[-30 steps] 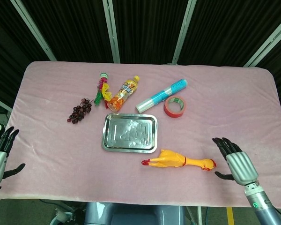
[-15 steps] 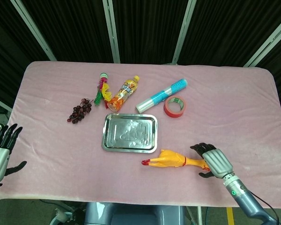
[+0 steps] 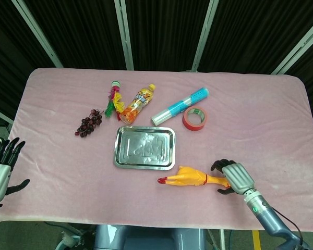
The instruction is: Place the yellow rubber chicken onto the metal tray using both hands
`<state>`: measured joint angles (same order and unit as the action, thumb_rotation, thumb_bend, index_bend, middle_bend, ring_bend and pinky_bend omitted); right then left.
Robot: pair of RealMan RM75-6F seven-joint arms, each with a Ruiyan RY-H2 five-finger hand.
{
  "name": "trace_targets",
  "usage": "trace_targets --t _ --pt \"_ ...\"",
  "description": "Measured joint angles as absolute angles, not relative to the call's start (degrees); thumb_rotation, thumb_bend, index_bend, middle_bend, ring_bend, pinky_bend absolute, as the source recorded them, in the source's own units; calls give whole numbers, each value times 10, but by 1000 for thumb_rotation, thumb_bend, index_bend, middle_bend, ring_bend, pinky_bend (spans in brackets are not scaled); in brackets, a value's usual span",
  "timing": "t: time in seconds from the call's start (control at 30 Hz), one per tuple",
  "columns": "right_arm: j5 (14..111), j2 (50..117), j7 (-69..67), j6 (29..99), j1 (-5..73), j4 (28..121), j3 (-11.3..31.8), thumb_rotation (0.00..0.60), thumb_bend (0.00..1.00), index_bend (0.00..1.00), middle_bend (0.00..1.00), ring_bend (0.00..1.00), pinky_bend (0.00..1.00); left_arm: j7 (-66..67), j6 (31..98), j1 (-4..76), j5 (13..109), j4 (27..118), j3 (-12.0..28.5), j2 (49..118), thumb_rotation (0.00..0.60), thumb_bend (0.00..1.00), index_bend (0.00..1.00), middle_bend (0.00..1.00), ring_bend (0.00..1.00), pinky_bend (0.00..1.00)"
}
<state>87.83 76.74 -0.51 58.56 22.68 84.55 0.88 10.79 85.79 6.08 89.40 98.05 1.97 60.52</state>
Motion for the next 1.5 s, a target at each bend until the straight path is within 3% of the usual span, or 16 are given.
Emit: trace_targets --t 0.4,0.7,0.93,1.13,1.3,1.5 --pt "864 791 -10 575 243 830 14 600 83 403 310 283 392 111 846 66 882 976 21 611 600 0 0 9 0 0" --pt "849 808 -7 551 260 812 18 600 234 430 335 312 440 109 840 68 875 972 22 612 600 0 0 8 0 0" --pt "845 817 -17 552 264 796 17 600 521 587 436 420 584 105 839 68 874 973 21 611 600 0 0 8 0 0" --pt "859 821 -40 566 265 778 11 600 667 687 527 513 695 102 840 68 880 978 19 607 600 0 0 8 0 0" --pt "877 814 -74 584 263 774 6 600 760 809 623 597 781 94 837 73 891 983 16 602 600 0 6 19 0 0" --pt "912 798 -160 606 266 766 -5 600 799 909 681 652 830 74 820 90 908 988 15 599 600 0 28 44 1 0"
